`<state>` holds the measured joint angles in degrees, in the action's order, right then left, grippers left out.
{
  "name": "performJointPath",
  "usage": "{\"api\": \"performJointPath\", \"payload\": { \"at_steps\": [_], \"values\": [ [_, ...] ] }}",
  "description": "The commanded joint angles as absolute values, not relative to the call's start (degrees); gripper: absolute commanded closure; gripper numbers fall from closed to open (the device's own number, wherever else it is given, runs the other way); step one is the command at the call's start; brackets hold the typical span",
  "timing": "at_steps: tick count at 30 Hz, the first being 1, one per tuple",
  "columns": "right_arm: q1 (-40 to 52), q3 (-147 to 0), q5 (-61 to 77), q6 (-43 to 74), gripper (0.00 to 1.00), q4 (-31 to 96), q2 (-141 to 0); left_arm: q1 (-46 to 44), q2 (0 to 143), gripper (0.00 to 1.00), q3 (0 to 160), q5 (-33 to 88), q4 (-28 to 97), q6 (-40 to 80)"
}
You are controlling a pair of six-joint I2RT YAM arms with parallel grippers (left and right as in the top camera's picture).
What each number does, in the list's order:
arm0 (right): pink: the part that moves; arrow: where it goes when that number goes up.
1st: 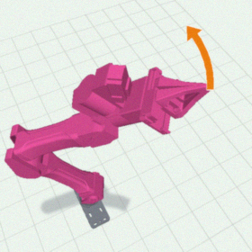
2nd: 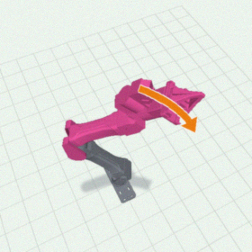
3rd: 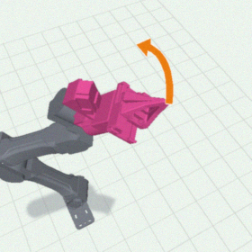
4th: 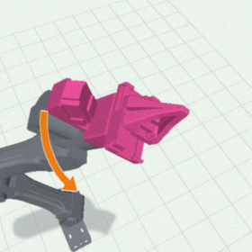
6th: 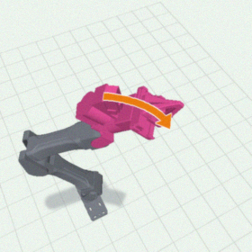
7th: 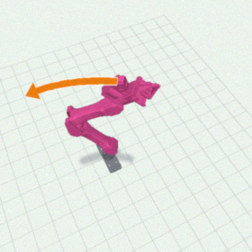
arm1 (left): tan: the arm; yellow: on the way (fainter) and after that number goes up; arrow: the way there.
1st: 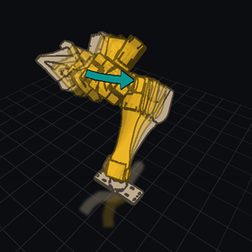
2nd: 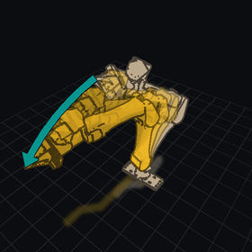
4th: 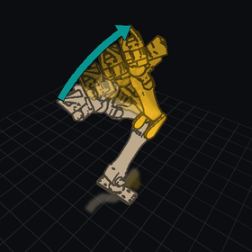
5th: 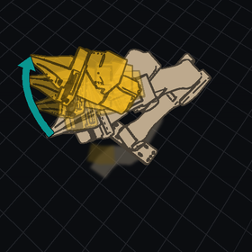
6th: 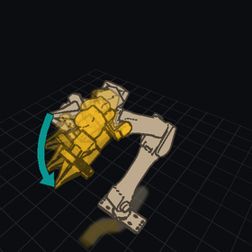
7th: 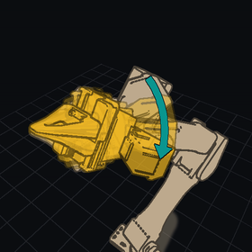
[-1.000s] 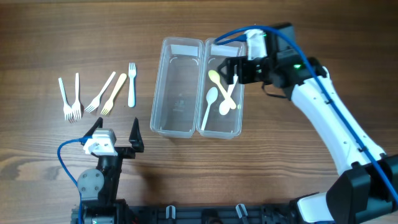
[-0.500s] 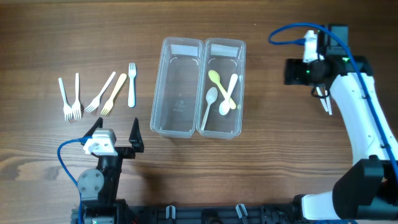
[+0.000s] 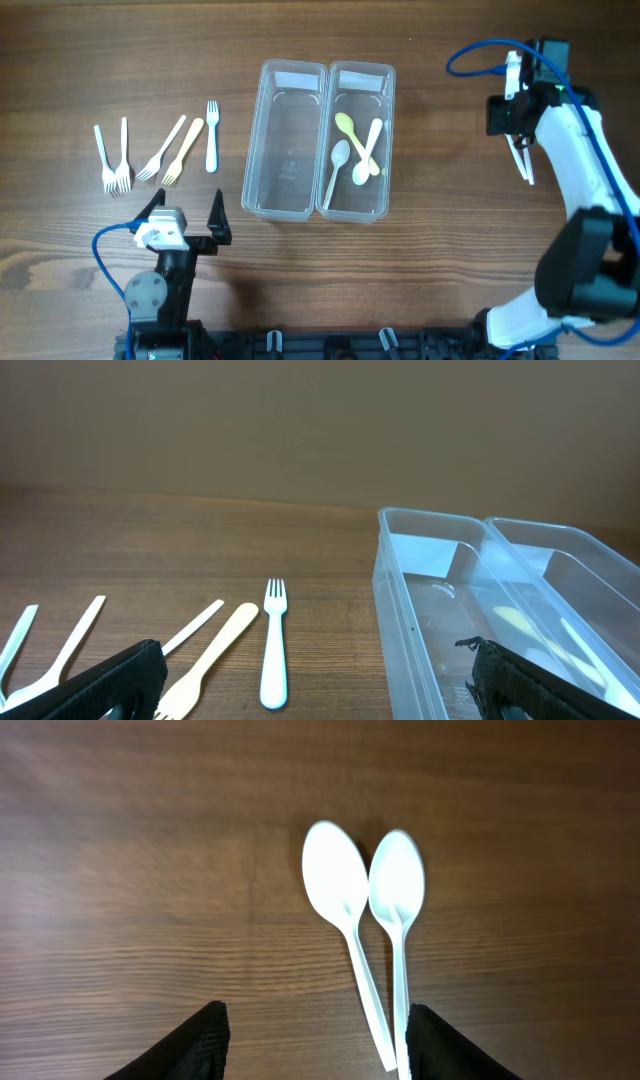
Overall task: Pack container
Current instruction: 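Return the right gripper to the spoons and grasp another white spoon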
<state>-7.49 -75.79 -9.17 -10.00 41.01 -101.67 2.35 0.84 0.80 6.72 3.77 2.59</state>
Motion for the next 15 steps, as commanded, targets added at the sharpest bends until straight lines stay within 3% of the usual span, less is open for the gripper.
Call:
{"api": "performJointPath", "payload": {
  "at_steps": [1, 15],
  "values": [
    [-9.0, -75.7, -10.5, -12.6, 0.43, 40.3, -106.9, 2.4, 0.6, 0.00, 0.3, 6.4, 3.7, 1.7],
    [-11.9, -75.7, -2.5, -12.0, 0.45, 36.1, -110.4, 2.4, 0.6, 0.00, 0.3, 6.4, 3.7, 1.7]
  ]
}}
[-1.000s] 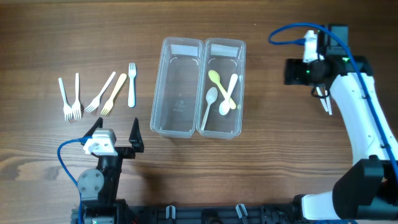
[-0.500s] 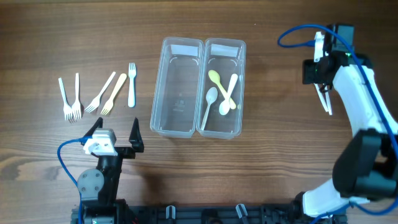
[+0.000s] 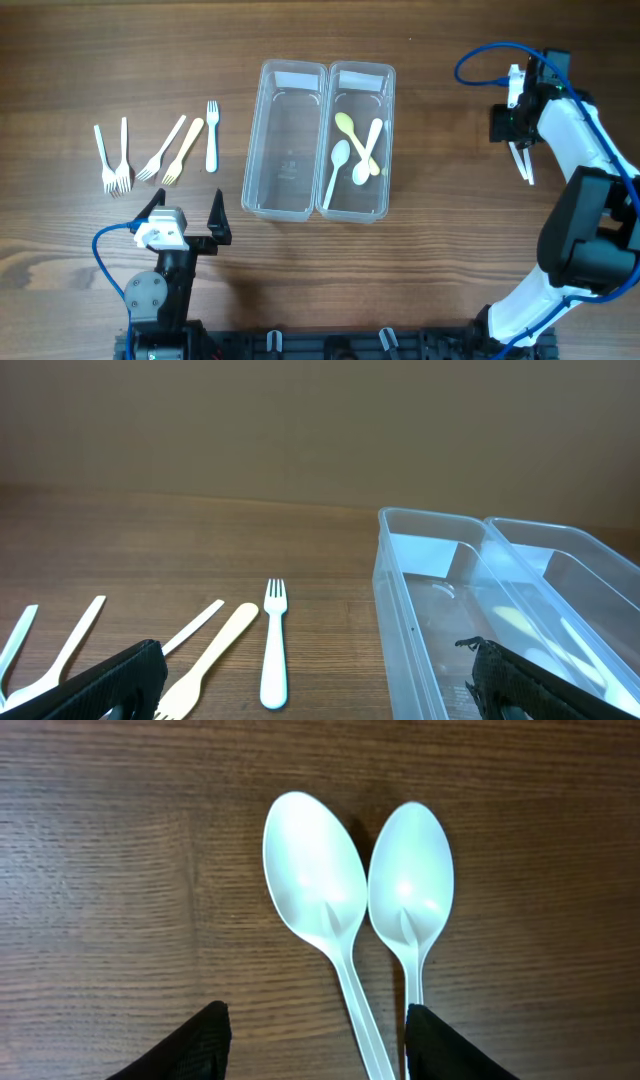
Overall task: Pack container
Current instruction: 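Return the right gripper to the spoons and grasp another white spoon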
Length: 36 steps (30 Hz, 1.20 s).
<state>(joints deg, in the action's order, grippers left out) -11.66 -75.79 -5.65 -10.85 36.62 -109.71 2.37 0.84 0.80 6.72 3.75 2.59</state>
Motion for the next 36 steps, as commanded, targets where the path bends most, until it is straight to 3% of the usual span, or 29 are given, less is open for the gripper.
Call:
{"api": "performJointPath", "payload": {
  "at_steps": [1, 36],
  "values": [
    [-11.9, -75.7, -2.5, -12.0, 0.45, 36.2, -110.4, 2.4, 0.6, 0.00, 0.3, 6.4, 3.7, 1.7],
    [-14.3, -69.2, 0.1, -13.5, 0.51, 28.6, -110.5, 2.4, 0.6, 0.00, 0.3, 6.4, 3.7, 1.7]
  ]
}}
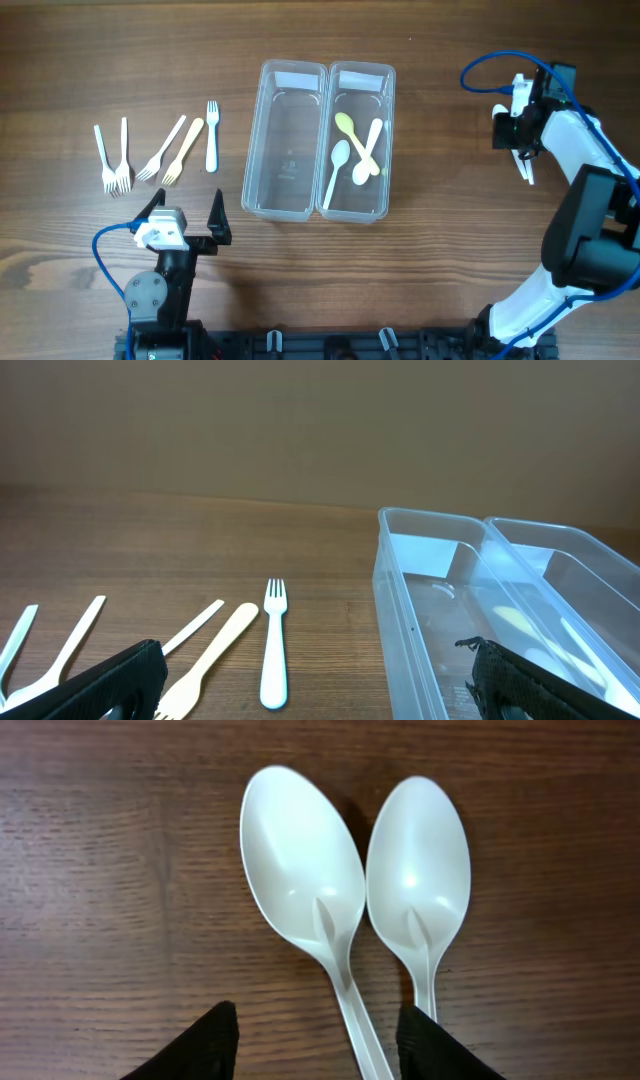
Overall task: Pack container
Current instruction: 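Return the right gripper to the spoons and grasp another white spoon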
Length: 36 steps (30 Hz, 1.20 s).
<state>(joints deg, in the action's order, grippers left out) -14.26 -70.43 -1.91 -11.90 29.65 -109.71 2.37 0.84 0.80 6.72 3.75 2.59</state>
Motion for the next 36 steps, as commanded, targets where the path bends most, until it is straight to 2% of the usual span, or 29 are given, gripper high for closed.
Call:
{"api": "performJointPath", "payload": {
  "at_steps": [1, 36],
  "values": [
    [-14.3, -68.8, 0.1, -13.5, 0.51, 28.0, -110.5, 2.4, 0.6, 0.00, 0.3, 6.4, 3.7, 1.7],
    [-14.4, -66.9, 0.1, -13.4, 0.52, 24.8, -114.1, 2.4, 0.6, 0.00, 0.3, 6.4, 3.7, 1.7]
  ]
}}
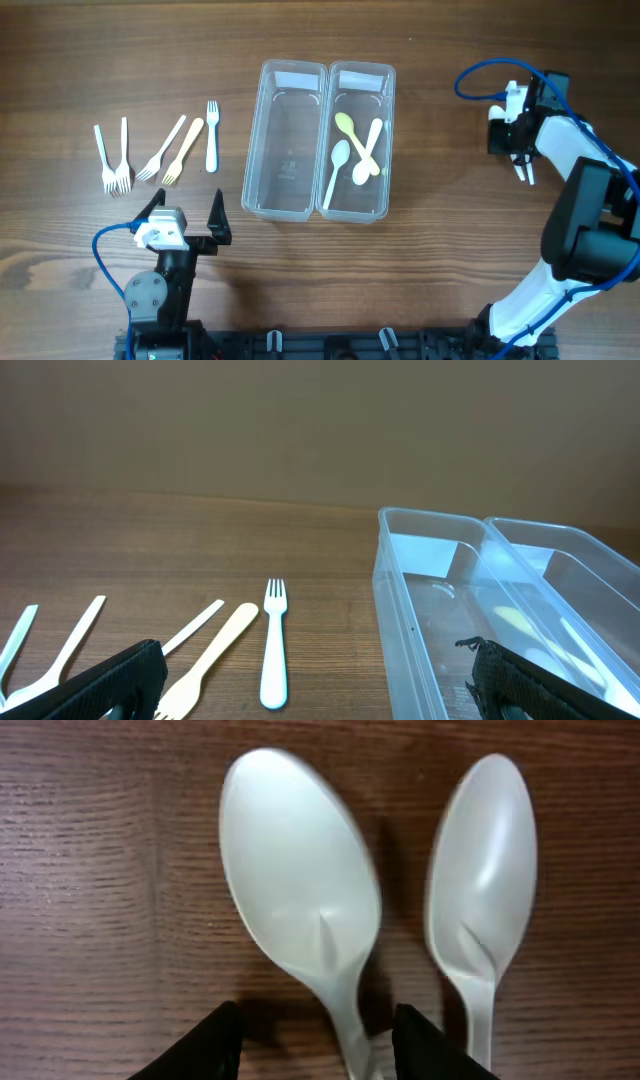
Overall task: Pack container
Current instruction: 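Return the right gripper to the spoons and grasp another white spoon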
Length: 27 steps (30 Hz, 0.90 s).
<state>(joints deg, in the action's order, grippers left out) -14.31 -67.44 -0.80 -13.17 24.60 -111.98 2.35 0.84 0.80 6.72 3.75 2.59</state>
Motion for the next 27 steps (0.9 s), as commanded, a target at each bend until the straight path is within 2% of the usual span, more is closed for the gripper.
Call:
{"api": "performJointPath", "payload": {
  "at_steps": [1, 3, 4, 6, 7, 17, 27],
  "values": [
    [-14.4, -66.9, 0.1, -13.3, 0.52, 24.6, -114.2, 2.4, 0.6, 0.00, 0.3, 6.4, 3.7, 1.7],
    [-14.4, -66.9, 0.4, -13.3, 0.55, 24.4, -114.2, 2.4, 0.6, 0.00, 0.3, 6.4, 3.7, 1.7],
    [-14.4, -66.9, 1.6, -13.3, 0.64, 24.4, -114.2, 2.4, 0.6, 0.00, 0.3, 6.4, 3.7, 1.7],
    [-14.4, -66.9, 4.7, -13.3, 0.89, 24.3, -114.2, 2.4, 0.6, 0.00, 0.3, 6.4, 3.7, 1.7],
    [-14.3, -66.9, 7.0, -13.1, 0.96, 24.2, -114.2, 2.4, 0.6, 0.00, 0.3, 6.4, 3.7, 1.7],
    [-11.5, -67.5, 16.1, -8.6, 0.96, 24.7, -111.5, 2.4, 0.6, 0.00, 0.3, 6.4, 3.7, 1.7],
    [-6.7, -67.5, 18.5, -5.5, 0.96, 26.3, -98.6, 2.4, 0.6, 0.00, 0.3, 6.4, 3.7, 1.7]
  ]
}}
